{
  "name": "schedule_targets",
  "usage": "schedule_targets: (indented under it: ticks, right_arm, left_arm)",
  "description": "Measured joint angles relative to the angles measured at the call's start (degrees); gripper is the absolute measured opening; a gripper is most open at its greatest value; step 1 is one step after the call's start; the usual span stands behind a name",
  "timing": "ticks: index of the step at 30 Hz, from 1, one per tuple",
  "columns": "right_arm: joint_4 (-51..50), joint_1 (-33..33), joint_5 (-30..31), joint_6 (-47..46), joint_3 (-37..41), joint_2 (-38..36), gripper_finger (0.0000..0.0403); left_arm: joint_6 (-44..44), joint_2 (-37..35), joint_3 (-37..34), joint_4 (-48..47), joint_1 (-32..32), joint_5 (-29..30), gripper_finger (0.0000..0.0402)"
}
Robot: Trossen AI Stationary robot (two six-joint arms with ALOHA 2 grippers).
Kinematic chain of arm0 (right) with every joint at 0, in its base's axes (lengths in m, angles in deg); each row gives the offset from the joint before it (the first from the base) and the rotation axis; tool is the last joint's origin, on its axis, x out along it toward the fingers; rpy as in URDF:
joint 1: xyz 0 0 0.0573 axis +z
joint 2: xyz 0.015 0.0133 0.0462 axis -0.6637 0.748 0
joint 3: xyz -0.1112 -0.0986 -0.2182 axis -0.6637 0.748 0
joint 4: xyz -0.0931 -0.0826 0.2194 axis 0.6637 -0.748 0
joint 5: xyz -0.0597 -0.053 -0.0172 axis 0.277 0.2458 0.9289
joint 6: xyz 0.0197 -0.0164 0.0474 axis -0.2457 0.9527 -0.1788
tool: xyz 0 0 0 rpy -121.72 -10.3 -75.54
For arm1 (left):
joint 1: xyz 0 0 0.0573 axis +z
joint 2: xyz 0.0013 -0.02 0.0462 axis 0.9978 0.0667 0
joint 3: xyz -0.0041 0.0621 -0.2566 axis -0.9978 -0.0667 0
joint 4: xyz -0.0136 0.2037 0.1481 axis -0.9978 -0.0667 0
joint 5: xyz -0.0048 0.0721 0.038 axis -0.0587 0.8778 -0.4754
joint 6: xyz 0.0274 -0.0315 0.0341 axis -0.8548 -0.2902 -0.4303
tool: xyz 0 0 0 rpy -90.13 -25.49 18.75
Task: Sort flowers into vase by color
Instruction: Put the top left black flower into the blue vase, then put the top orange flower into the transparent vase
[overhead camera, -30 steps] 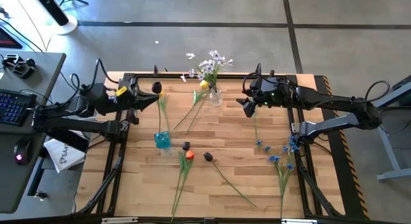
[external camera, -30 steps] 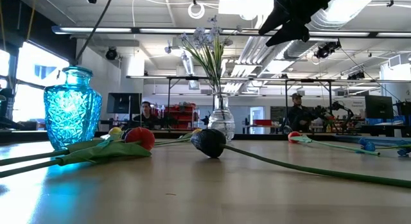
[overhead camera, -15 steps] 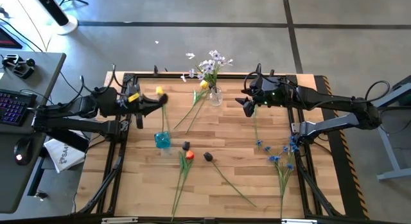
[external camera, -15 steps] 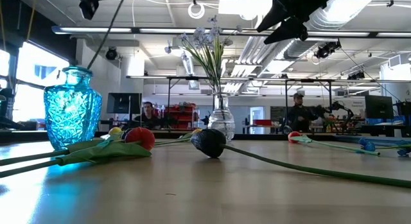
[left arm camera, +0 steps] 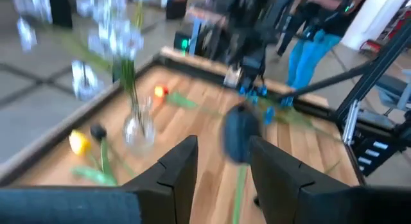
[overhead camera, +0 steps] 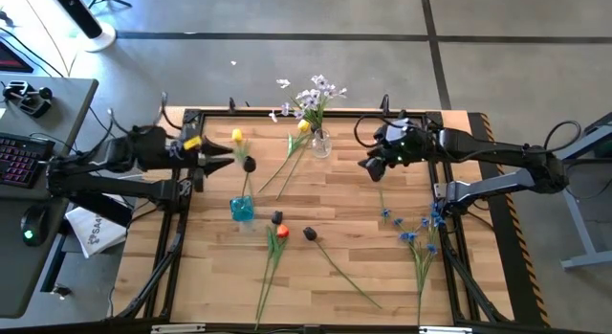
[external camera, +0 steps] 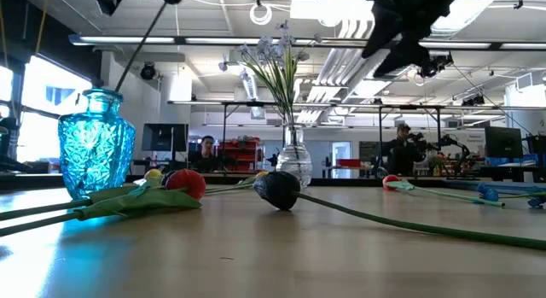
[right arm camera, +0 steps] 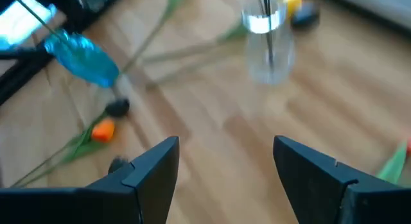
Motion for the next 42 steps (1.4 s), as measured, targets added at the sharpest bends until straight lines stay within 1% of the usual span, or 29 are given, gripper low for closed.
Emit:
schedule_targets:
  ticks: [3, 8, 13, 16, 18, 21, 26, 30, 35, 38, 42]
  right_arm:
    - [-5.8, -0.4, -1.9, -4.0, 0.0, 0.0, 0.0249]
    - [-14.1, -1.0, -2.4, -10.4, 0.0, 0.0, 0.0249]
    - [-17.5, -2.6, -2.5, -13.8, 0.0, 1.9, 0.0249]
    - [-17.6, -4.8, -2.8, -13.8, 0.0, 5.2, 0.0249]
    - [-17.5, -7.1, -2.7, -13.4, 0.0, 8.5, 0.0249]
    - [-17.5, -11.4, -2.6, -10.2, 0.0, 14.6, 0.0249]
    - [-16.4, -17.6, -3.3, -4.8, 0.0, 24.2, 0.0249]
    - [-14.6, -19.6, -3.7, -1.3, 0.0, 29.6, 0.0249]
    - [-10.4, -20.6, -4.5, -0.9, 0.0, 34.5, 0.0246]
    - [-8.3, -20.9, -5.1, -0.9, 0.0, 37.1, 0.0224]
    - [-8.4, -21.5, -5.3, -1.3, -0.3, 39.6, 0.0167]
  left_arm:
    - [-3.3, 1.0, 3.6, 0.1, 0.0, 1.6, 0.0129]
    - [-7.3, 2.9, 7.8, 0.1, 0.0, 6.5, 0.0129]
    - [-1.1, 3.6, 7.9, -0.2, 0.1, 13.9, 0.0129]
    - [0.7, 3.9, 7.7, -2.1, 0.1, 16.6, 0.0129]
    - [1.6, 4.2, 7.7, -3.4, 0.1, 17.2, 0.0129]
    - [2.0, 4.7, 7.7, -4.8, 0.1, 17.5, 0.0129]
    - [4.0, 4.8, 7.7, -5.9, 0.1, 16.2, 0.0129]
    - [5.0, 4.8, 7.7, -5.8, 0.1, 14.4, 0.0129]
    - [5.0, 4.8, 7.7, -5.7, 0.1, 14.0, 0.0129]
    - [5.3, 4.8, 7.7, -5.5, 0.1, 13.9, 0.0129]
    - [5.9, 4.8, 7.7, -5.5, 0.1, 13.3, 0.0129]
